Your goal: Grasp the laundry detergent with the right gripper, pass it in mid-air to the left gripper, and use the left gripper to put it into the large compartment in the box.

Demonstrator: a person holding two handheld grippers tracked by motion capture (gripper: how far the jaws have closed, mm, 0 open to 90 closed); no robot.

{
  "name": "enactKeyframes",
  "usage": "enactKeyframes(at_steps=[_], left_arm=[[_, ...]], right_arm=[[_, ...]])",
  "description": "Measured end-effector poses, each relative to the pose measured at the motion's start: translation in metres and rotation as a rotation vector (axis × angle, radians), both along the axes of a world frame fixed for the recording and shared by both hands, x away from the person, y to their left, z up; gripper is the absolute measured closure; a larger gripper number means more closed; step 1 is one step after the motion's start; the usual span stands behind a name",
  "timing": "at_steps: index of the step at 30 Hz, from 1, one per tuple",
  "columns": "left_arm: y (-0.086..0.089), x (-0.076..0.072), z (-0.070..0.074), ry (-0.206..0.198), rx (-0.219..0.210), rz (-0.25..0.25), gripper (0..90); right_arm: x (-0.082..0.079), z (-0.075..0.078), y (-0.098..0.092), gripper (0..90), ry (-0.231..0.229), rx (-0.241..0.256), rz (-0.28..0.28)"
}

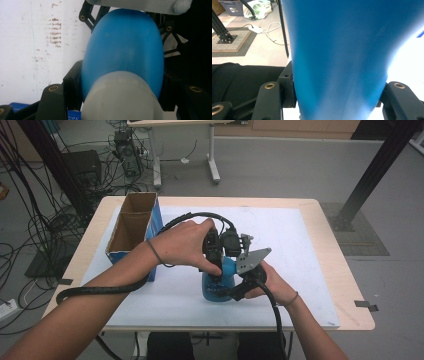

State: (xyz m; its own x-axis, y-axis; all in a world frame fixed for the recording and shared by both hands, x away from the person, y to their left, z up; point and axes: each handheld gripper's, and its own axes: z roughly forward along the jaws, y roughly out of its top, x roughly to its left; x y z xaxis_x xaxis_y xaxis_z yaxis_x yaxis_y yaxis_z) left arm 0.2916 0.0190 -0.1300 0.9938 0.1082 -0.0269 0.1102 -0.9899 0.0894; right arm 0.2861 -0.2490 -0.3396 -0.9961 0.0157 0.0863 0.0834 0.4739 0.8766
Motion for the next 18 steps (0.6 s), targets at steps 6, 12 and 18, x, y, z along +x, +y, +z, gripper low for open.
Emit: enactKeyframes(at_steps=[6, 12, 18], left_arm=[[-0.0014, -0.0001, 0.002, 0.003, 0.003, 0.0, 37.1], [-0.0028, -0.0006, 0.0018, 0.002, 0.007, 0.002, 37.1], [-0.0032, 0.0005, 0.0015, 0.006, 0.006, 0.002, 37.0]], right_arm=[[-0.0001, -0.0008, -0.0014, 41.9, -0.001, 0.011, 0.002], [-0.0005, -0.0019, -0.002, 41.9, 0.0, 0.015, 0.002], [-0.0012, -0.0034, -0.0027, 41.9, 0.004, 0.019, 0.0]])
